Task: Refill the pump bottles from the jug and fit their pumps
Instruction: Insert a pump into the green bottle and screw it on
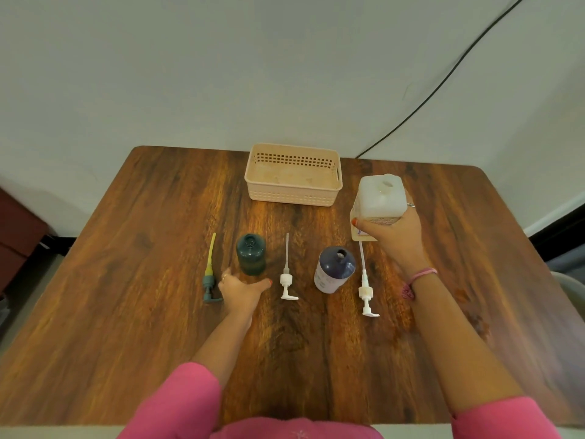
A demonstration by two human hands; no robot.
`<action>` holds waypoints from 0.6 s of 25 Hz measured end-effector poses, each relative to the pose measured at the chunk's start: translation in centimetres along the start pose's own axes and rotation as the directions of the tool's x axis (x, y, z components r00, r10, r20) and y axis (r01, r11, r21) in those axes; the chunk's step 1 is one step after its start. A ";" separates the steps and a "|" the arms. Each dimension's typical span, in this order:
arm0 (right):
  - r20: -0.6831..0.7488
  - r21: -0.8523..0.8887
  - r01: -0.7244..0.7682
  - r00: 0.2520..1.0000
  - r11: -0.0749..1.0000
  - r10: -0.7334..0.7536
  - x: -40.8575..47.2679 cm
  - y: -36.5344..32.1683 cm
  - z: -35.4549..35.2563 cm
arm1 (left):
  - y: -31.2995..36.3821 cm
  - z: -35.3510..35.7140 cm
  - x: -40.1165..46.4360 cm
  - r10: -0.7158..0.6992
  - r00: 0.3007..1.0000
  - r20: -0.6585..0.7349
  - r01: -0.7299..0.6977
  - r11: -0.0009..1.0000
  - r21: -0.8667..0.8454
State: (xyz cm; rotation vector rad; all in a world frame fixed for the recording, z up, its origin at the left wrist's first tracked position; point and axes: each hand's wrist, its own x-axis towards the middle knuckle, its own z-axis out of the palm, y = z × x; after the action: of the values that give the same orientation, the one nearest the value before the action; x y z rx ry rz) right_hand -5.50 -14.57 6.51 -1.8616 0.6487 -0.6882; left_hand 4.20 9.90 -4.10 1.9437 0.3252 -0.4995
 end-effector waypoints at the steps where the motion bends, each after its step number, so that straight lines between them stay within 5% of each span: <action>1: -0.009 -0.002 -0.005 1.000 1.000 0.005 -0.3 0.3 -0.4 | -0.5 0.3 -0.9 -0.021 1.000 0.007 0.021 0.999 -0.031; 8: -0.102 -0.004 -0.092 0.991 0.996 0.091 -2.5 4.8 -4.9 | 1.5 3.5 -6.4 0.104 0.989 0.101 -0.091 0.987 -0.131; 15: -0.077 -0.064 -0.193 0.979 0.979 0.188 -3.8 9.8 -9.1 | 2.5 6.6 -9.7 0.147 0.989 0.022 -0.143 0.981 -0.133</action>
State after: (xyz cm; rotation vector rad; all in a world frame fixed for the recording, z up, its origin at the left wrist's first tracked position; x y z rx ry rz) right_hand -15.82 -21.03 -0.22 -1.8175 0.8953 -0.6137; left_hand -4.53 2.80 0.22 1.8144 0.1890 -0.4027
